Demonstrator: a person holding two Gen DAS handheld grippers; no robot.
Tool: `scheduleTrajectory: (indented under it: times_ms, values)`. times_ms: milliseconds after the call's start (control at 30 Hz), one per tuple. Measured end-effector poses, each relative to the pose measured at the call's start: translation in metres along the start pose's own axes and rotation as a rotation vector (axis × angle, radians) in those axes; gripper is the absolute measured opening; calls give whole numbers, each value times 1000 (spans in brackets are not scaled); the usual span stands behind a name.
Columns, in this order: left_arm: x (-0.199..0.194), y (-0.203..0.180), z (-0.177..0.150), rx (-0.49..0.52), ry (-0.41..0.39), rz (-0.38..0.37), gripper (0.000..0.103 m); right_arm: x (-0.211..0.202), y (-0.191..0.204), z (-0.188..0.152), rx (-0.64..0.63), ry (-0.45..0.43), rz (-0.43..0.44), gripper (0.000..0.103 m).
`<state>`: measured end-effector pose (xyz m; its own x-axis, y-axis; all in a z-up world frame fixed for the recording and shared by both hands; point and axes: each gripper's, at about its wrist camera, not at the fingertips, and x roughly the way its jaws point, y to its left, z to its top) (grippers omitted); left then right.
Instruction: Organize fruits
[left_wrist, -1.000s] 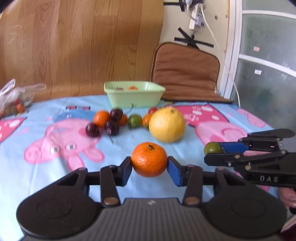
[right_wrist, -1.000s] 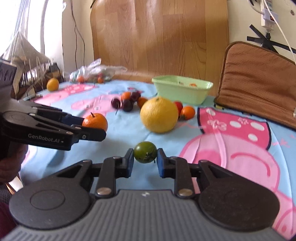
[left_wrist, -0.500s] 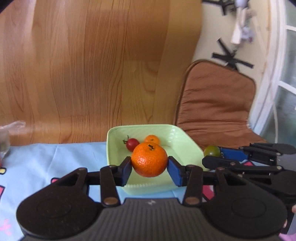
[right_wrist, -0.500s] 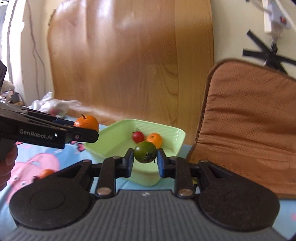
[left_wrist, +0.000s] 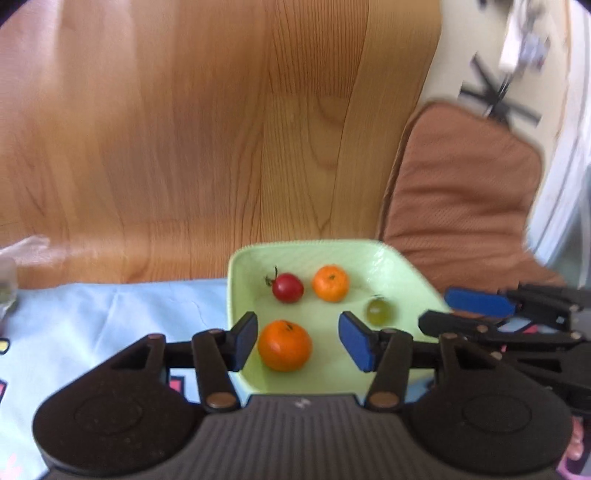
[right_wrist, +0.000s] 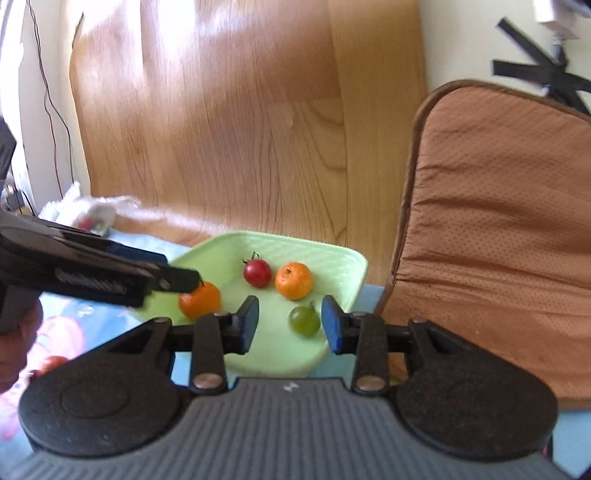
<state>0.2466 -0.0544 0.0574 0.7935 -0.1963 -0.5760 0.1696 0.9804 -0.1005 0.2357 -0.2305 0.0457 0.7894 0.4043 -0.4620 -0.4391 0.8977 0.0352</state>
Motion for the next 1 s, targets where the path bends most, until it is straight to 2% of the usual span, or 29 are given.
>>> scheduleTrajectory:
  times_ms: [133,200,300,367,500,600,733,933,1000]
  values:
    - [-64,18,-28,-63,-83,-35,59,-48,1,-18,57,-39,33,40]
    - [-91,31,-53,-104,-97,-20,59,-73,5,-33,106,-41,51,40]
    - [-119,50,-94,-170,-74,27,60,-114,19,-59,162,-93,149,41]
    - [-132,55,-115,-174,-57,55,60,-133,39,-73,155,-107,210,41]
    - [-143,56,-145,-162,-36,53,60,-131,84,-86,105,-26,309,40]
    - [-145,53,-159,-152,-35,53,61,-123,116,-95,56,36,340,40]
    - [-146,51,-174,-140,-39,64,62,-110,138,-97,24,100,325,40]
    - [-156,58,-178,-188,-102,71,62,-93,152,-62,-105,39,221,40]
    - [-157,59,-179,-200,-110,74,62,-75,156,-44,-173,58,189,40]
